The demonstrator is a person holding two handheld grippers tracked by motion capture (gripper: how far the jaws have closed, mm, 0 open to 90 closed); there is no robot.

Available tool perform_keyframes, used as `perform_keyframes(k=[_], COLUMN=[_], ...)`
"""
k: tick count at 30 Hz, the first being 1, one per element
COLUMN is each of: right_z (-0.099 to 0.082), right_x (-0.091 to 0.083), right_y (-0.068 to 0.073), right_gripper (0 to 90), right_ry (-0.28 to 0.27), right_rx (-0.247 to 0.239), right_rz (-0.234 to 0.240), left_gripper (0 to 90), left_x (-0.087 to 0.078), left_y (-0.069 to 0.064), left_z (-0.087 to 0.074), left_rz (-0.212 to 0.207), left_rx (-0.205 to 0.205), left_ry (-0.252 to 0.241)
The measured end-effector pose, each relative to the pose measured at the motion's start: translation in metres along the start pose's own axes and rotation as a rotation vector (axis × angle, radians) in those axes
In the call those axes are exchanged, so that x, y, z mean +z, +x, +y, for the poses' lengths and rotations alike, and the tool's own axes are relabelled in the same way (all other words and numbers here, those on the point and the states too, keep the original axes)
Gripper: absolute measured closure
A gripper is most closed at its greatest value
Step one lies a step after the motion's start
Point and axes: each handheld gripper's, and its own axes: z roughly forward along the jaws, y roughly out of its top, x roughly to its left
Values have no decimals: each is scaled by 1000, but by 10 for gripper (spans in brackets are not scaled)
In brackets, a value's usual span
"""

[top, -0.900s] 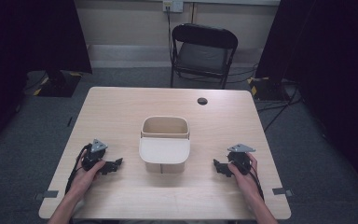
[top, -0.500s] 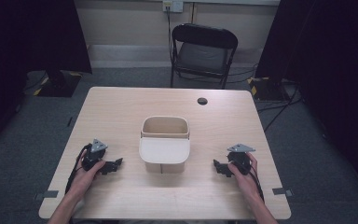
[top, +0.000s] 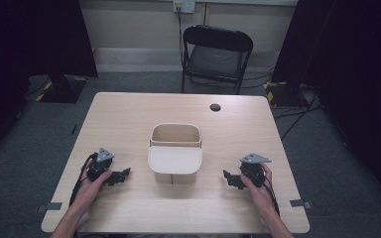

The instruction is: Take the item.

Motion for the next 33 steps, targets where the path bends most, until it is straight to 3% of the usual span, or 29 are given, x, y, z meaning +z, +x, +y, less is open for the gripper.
perform_keyframes(k=[7,12,26,33], right_z=[6,12,21,26], right_x=[-3,-6,-16,-21], right_y=[7,17,35,47], right_gripper=[145,144,148,147], right_ry=[-19,-42,-93,-121], right_rx=[-3,-31,-66,-92], right_rz=[54,93,141,188], left_gripper=[132,131,131,131], left_x=[0,0,0,0], left_y=[0,0,0,0], left_z=[0,0,0,0], left_rz=[0,0,0,0], left_rx=[0,0,0,0], left_ry=[0,0,0,0])
